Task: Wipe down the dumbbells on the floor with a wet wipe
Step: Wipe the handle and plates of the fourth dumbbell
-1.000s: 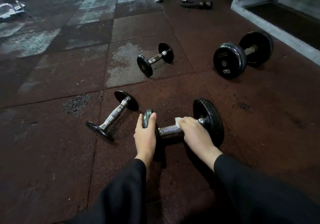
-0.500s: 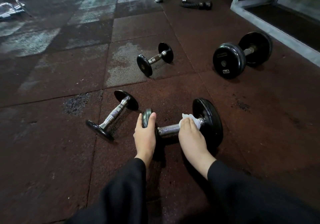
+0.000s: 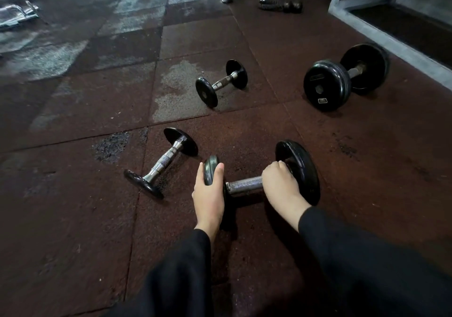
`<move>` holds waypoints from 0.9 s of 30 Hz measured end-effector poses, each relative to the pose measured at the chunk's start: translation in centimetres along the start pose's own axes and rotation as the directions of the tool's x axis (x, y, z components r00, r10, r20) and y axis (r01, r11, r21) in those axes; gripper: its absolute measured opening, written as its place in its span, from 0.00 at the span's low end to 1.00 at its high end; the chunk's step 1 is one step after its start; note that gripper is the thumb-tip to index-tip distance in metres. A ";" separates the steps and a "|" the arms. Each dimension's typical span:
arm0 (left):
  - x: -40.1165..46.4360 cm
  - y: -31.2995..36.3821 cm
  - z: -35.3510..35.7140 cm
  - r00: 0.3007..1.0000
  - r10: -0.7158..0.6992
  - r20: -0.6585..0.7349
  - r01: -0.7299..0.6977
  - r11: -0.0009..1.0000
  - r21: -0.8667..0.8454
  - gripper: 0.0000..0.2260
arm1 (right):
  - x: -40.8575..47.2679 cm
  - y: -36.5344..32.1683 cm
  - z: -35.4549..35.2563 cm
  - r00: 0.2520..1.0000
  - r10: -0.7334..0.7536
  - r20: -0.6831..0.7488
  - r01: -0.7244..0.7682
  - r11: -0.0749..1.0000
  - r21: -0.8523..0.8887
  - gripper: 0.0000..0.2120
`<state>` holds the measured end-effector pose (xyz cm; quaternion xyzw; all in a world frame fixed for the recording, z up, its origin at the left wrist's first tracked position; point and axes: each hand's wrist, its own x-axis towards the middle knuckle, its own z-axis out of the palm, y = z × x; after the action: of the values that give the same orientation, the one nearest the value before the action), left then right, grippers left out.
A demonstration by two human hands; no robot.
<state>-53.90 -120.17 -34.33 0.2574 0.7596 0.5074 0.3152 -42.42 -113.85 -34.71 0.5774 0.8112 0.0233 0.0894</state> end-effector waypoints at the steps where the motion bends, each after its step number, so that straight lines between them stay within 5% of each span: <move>1: -0.1 0.0 0.0 1.000 0.000 0.002 0.000 1.000 0.000 0.26 | 0.4 0.2 0.0 0.999 -0.048 0.014 0.047 0.998 0.040 0.13; 5: -0.3 0.1 -0.1 1.000 0.000 0.003 0.000 1.000 -0.016 0.25 | -0.2 0.0 0.4 1.000 0.003 0.002 -0.003 1.000 0.024 0.13; 9: -0.4 -0.1 -0.1 1.000 0.002 0.014 -0.002 1.000 -0.018 0.26 | -1.0 -0.2 2.1 0.971 0.029 -0.237 -0.019 0.999 0.044 0.04; 13: -0.4 -0.1 -0.2 1.000 0.009 0.008 -0.009 1.000 -0.007 0.26 | -1.7 0.4 3.7 0.936 -0.032 -0.351 0.068 0.994 0.091 0.19; 16: -0.1 0.0 -0.1 1.000 0.000 0.012 0.001 1.000 -0.007 0.27 | -2.5 0.8 3.7 0.949 -0.033 -0.315 0.097 0.977 0.190 0.18; 19: 0.1 0.0 0.0 1.000 0.000 0.008 0.001 1.000 -0.011 0.27 | -2.9 1.5 4.6 0.963 -0.009 -0.268 0.092 0.949 0.300 0.27; 25: 0.2 -0.1 0.0 1.000 0.001 0.002 -0.001 1.000 -0.006 0.27 | -3.1 -0.9 3.3 0.971 -0.092 -0.221 0.146 0.959 0.243 0.23; 27: 0.2 -0.1 0.0 1.000 0.003 0.002 -0.003 1.000 -0.009 0.27 | -3.7 -1.3 4.4 0.974 -0.073 -0.216 0.145 0.929 0.340 0.26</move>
<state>-54.02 -120.03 -34.45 0.2577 0.7564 0.5112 0.3165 -41.72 -118.04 -38.75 0.5327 0.8378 -0.0701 -0.0964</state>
